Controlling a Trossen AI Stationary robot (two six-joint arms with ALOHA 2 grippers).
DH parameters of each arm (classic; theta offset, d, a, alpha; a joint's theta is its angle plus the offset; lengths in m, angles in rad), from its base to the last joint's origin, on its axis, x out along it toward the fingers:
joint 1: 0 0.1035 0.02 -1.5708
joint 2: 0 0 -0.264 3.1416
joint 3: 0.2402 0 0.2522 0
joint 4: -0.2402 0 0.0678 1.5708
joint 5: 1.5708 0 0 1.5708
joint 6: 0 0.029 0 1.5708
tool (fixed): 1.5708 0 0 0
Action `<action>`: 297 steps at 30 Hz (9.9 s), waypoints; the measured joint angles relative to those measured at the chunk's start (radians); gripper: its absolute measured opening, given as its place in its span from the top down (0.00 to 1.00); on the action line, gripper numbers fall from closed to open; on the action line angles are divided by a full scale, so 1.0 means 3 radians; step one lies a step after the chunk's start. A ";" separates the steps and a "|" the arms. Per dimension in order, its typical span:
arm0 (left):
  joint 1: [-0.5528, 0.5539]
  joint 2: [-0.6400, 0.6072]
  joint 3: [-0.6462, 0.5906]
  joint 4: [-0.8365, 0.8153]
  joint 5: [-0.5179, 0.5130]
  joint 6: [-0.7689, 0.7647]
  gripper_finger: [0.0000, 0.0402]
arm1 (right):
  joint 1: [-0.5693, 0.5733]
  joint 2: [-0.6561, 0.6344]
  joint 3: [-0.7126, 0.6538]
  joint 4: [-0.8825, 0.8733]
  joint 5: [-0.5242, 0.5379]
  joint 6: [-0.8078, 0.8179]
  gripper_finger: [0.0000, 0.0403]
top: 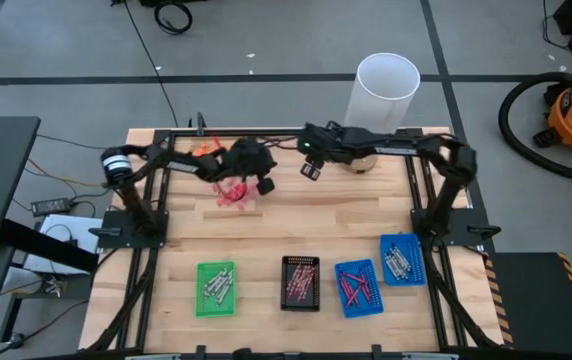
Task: Sort crayons
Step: Put the black crayon into the right blue bin
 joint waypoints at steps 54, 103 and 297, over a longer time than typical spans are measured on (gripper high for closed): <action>0.0744 0.1475 0.2578 -0.2185 0.0827 0.0091 0.58 | 0.0415 -0.1264 -0.1970 0.2049 -0.0095 0.0261 0.58; 0.0849 0.1940 0.3303 -0.3187 0.0652 0.1547 0.58 | 0.0423 -0.1261 -0.1970 0.2098 -0.0118 0.0253 0.58; -0.1164 0.0675 0.2816 -0.0878 0.1000 0.0426 0.95 | 0.2287 -0.3127 -0.3227 0.3179 0.0988 -0.0402 0.58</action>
